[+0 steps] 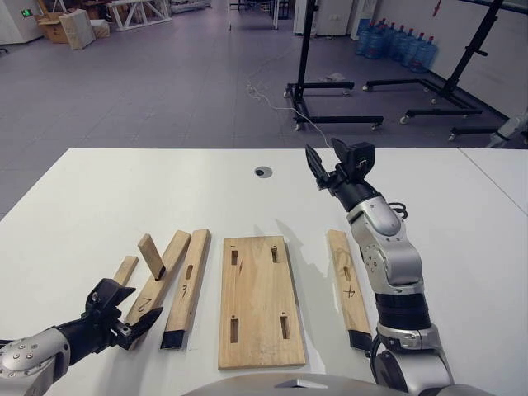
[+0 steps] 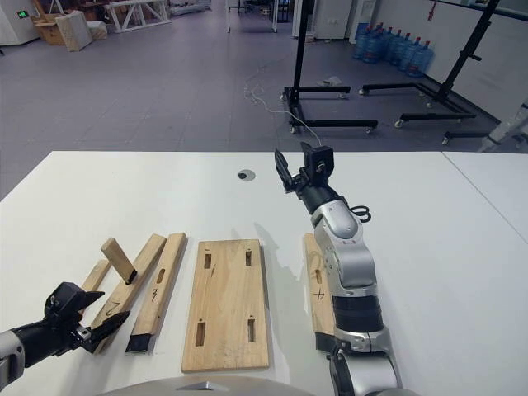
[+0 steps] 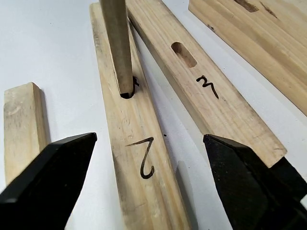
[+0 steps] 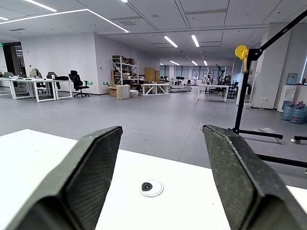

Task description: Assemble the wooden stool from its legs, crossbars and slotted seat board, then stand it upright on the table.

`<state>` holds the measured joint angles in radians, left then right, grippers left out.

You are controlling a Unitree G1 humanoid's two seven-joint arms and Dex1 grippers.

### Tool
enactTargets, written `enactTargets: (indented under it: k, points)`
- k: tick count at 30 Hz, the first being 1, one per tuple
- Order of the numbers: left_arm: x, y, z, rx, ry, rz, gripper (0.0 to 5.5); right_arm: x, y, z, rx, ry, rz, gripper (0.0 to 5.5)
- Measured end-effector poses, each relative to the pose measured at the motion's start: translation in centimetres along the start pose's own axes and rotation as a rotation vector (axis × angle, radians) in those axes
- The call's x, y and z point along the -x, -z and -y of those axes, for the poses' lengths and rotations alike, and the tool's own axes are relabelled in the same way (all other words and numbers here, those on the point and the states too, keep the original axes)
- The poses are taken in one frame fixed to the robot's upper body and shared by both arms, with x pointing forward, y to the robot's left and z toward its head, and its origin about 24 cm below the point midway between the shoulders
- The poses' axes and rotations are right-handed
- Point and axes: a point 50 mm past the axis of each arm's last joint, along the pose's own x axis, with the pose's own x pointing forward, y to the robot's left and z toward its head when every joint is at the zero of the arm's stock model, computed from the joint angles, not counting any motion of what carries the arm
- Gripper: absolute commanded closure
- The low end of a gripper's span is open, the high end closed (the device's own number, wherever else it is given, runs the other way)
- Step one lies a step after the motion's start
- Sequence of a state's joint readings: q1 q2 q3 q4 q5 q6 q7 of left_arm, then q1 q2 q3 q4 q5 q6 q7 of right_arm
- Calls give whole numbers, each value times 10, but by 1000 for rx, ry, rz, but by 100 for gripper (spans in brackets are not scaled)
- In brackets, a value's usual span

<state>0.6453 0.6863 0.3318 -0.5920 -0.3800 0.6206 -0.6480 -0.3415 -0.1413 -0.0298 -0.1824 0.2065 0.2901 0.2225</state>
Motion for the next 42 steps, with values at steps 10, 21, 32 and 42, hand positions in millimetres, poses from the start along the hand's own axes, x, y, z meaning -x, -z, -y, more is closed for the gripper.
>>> enactTargets:
  k: [10, 21, 32, 42]
  points:
    - [-8, 5, -1, 7, -44, -67, 325, 3, 0, -1, -3, 9, -9, 240]
    - [-16, 6, 2, 7, -49, -38, 348, 3, 1, -3, -3, -1, -11, 240]
    - [-44, -15, -5, 97, -166, 177, 348, 2, 4, -3, -10, -17, -19, 240]
    - [-56, -30, -9, 77, -140, 244, 348, -13, 1, 6, -43, -131, -14, 240]
